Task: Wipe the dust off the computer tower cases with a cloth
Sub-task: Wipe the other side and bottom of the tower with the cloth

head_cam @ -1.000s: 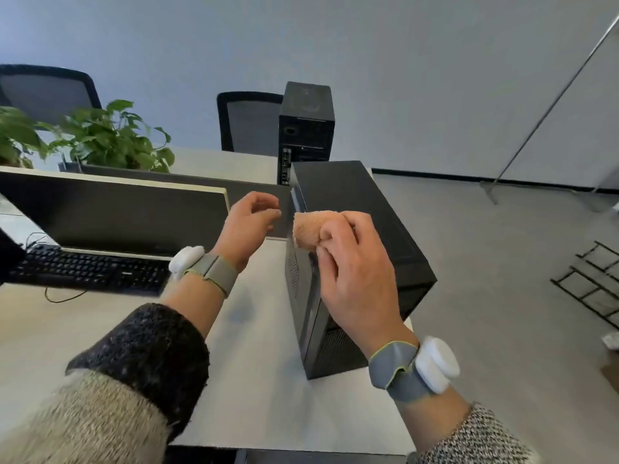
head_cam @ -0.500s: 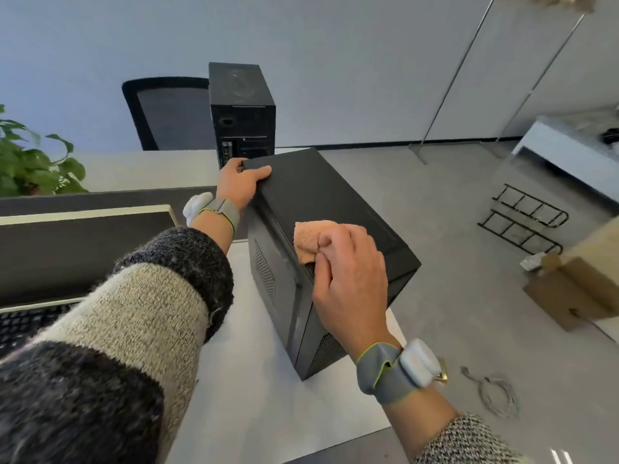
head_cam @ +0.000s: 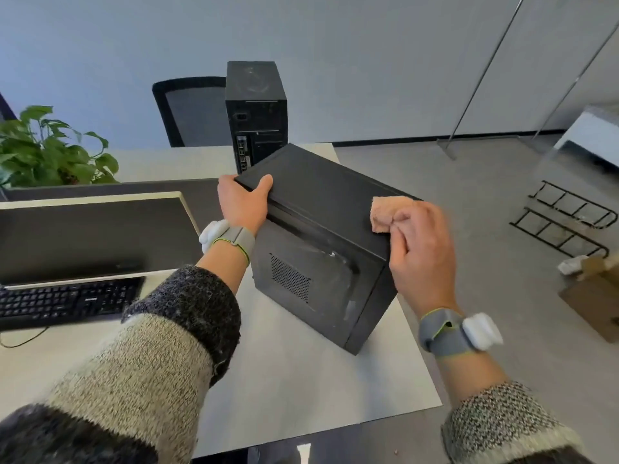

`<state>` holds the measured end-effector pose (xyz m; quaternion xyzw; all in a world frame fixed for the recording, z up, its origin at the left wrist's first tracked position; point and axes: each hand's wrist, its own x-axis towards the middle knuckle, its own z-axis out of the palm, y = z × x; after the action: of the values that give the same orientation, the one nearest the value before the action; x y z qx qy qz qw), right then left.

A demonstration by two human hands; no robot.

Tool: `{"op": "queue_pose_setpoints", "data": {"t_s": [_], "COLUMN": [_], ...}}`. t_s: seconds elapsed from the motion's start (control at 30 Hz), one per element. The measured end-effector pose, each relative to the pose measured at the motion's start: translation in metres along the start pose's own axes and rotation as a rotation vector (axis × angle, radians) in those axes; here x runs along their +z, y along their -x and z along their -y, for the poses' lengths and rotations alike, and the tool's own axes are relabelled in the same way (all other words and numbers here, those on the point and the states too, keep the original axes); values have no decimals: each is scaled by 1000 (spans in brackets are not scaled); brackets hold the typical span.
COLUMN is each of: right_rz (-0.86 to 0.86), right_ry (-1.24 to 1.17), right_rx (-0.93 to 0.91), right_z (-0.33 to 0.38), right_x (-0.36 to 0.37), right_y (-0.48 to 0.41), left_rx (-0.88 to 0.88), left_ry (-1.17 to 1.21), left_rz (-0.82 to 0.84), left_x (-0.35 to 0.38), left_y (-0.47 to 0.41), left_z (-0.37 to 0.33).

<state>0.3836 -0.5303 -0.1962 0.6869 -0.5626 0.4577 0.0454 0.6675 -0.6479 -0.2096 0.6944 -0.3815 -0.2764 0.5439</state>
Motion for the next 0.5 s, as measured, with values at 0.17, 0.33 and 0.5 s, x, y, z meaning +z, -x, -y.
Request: {"op": "queue_pose_setpoints", "data": {"t_s": [0.17, 0.33, 0.5], "right_rz": [53, 105, 154], "right_ry": [-85, -207, -252], "right_rx": [-58, -130, -185], "right_z": [-48, -75, -86], "right_x": [-17, -29, -22], "right_y": [-23, -32, -45], "left_rx": [-16, -91, -176], "left_ry": [-47, -88, -217], "left_rz": [-217, -456, -612], "left_x": [1, -9, -18], "left_y": [52, 121, 182], "left_z": [4, 2, -2]}}
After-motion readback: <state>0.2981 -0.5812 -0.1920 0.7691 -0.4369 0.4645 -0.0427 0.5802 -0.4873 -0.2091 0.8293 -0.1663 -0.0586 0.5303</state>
